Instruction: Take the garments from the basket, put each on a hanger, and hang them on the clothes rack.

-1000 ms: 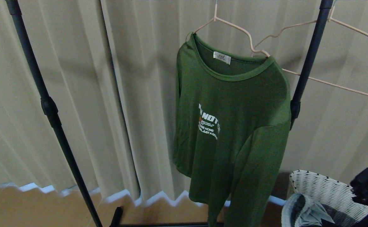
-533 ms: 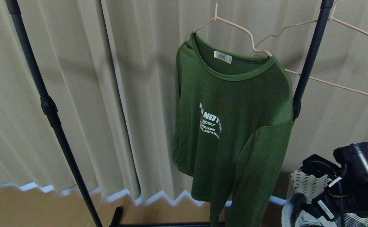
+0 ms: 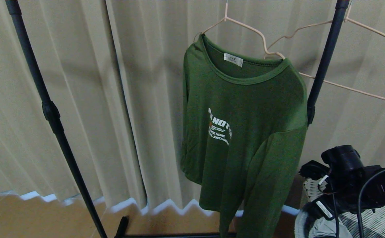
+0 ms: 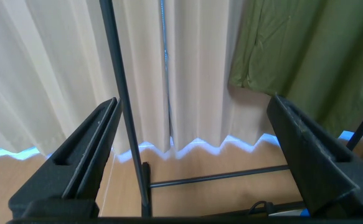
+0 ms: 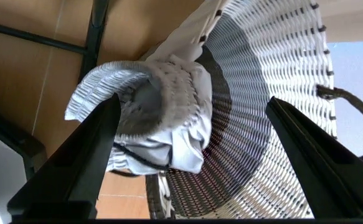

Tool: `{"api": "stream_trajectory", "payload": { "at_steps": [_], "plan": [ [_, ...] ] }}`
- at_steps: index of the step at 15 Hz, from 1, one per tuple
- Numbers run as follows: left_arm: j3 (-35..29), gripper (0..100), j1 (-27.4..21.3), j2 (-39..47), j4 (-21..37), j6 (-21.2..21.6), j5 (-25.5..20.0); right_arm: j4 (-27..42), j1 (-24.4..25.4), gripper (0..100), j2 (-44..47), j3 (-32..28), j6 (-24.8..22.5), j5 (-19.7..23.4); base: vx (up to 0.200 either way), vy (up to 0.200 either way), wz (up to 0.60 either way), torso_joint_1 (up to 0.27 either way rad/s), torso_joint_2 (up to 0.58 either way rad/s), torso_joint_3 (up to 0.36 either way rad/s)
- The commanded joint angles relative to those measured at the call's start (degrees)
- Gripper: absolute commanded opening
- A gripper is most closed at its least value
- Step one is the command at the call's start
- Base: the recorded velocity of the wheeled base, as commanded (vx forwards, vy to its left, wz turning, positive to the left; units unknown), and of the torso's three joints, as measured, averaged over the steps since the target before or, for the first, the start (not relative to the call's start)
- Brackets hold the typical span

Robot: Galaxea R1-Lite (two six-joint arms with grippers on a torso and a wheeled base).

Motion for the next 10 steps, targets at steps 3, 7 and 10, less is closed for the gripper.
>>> {"api": "stream_trajectory", "payload": {
  "at_steps": [3, 7, 10],
  "plan": [
    [0.0, 100, 0.01, -0.03, -0.01, 0.0, 0.01, 0.01, -0.84, 0, 3.36, -1.09, 0.08, -0.4, 0.0, 0.0, 0.0, 0.0, 0.0, 0.0],
    [0.0, 100, 0.09, -0.03, -0.01, 0.0, 0.01, -1.05, -0.84, 0, 4.15, -1.18, 0.08, -0.58, 0.0, 0.0, 0.0, 0.0, 0.0, 0.0],
    [0.0, 100, 0.01, -0.03, -0.01, 0.0, 0.01, -2.01, -0.84, 0, 3.97, -0.83, 0.08, -0.58, 0.0, 0.0, 0.0, 0.0, 0.0, 0.0]
  ]
}}
